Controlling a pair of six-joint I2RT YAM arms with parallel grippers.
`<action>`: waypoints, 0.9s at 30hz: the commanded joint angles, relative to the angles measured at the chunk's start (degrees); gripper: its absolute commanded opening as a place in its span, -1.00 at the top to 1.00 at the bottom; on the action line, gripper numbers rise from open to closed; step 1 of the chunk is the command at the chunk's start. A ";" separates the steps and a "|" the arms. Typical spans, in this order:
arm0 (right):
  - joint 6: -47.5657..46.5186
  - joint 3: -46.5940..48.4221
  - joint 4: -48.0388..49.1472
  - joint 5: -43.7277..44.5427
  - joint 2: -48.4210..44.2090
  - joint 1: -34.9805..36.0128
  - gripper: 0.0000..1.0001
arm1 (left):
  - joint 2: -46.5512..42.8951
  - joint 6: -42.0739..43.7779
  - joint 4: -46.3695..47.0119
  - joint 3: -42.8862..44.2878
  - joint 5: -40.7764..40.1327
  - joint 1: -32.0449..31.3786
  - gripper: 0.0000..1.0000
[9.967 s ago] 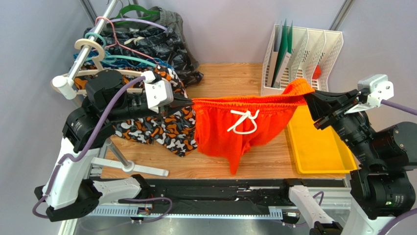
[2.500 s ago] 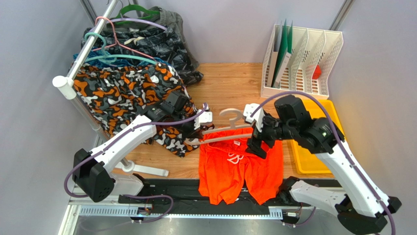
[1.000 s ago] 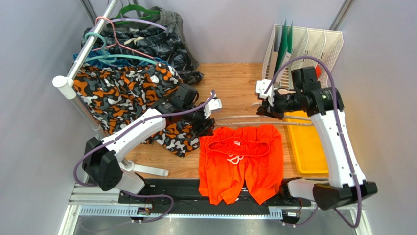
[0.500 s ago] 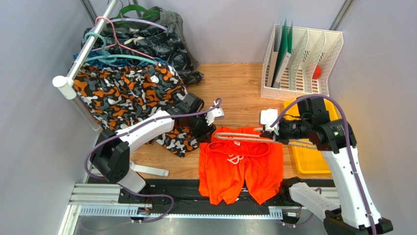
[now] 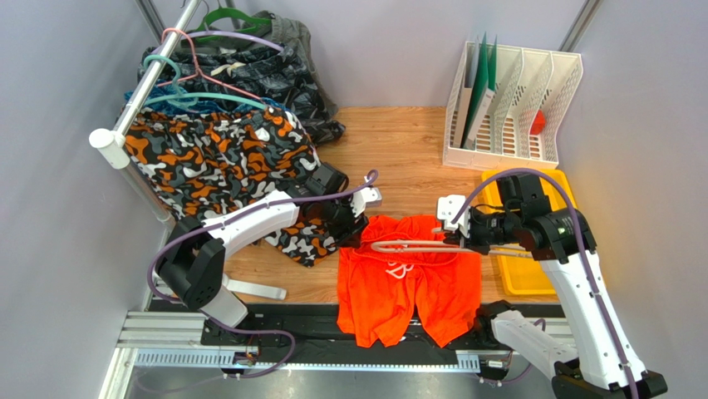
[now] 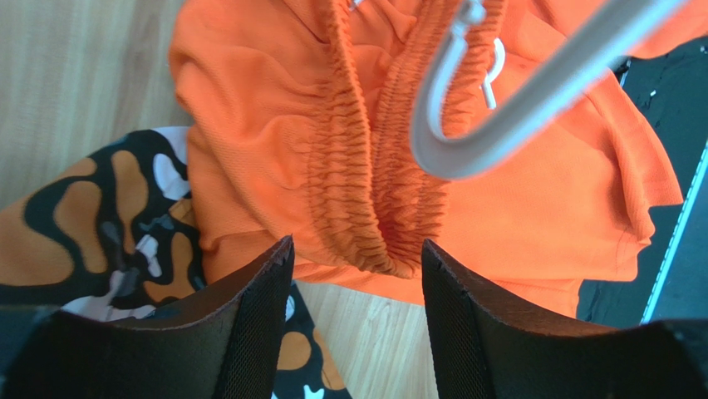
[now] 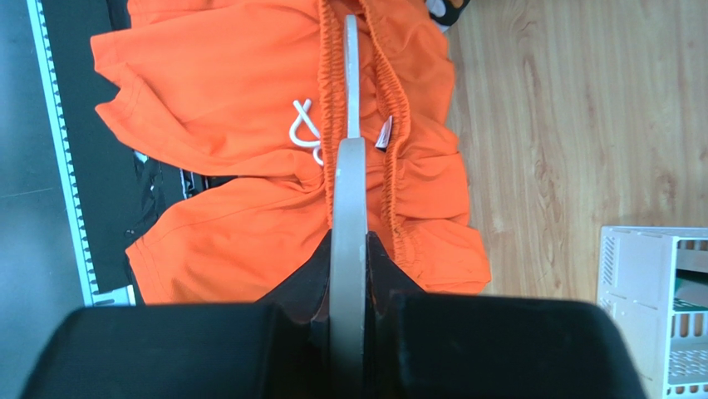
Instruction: Place the shorts on the hanger
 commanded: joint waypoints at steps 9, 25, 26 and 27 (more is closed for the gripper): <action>-1.89 -1.29 -10.76 0.19 4.30 0.79 1.00 | -0.47 5.44 4.06 -5.08 1.89 -0.45 -0.32; 0.57 -3.58 -1.09 0.10 5.62 3.51 1.00 | 2.36 4.38 -2.87 3.88 3.73 -0.53 1.00; 0.58 -3.58 -1.00 -0.07 5.80 3.69 1.00 | 1.31 4.39 -3.14 4.58 3.91 -0.53 1.00; 0.92 -3.49 -0.30 -0.16 5.97 3.86 1.00 | 0.69 4.30 -3.49 5.02 4.34 -0.53 1.00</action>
